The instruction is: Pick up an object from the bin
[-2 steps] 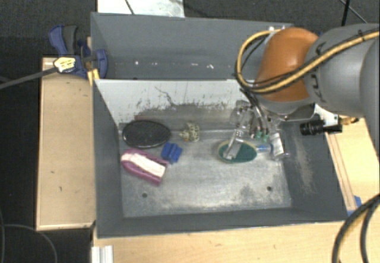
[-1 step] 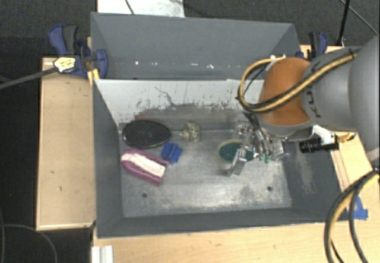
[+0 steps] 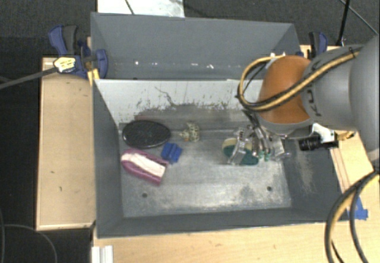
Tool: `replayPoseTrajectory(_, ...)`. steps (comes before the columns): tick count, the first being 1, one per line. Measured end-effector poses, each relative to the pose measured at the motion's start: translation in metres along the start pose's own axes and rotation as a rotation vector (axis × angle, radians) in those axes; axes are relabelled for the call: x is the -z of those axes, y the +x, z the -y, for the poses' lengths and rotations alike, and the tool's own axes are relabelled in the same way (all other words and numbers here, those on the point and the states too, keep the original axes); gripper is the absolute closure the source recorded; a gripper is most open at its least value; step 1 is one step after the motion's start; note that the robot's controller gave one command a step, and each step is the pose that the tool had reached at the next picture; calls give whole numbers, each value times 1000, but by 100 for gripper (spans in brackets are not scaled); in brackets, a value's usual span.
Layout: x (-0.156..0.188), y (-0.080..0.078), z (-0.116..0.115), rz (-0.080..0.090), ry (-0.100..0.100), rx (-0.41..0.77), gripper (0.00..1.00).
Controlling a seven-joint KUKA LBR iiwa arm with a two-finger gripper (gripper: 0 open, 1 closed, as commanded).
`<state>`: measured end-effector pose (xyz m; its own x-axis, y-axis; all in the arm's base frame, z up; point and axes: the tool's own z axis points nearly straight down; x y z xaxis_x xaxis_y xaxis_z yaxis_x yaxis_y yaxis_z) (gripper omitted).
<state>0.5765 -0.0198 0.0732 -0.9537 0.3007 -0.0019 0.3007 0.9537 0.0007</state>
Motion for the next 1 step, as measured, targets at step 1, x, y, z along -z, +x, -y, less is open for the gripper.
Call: replayPoseTrajectory(1,126,-6,5,9,-2,15,100)
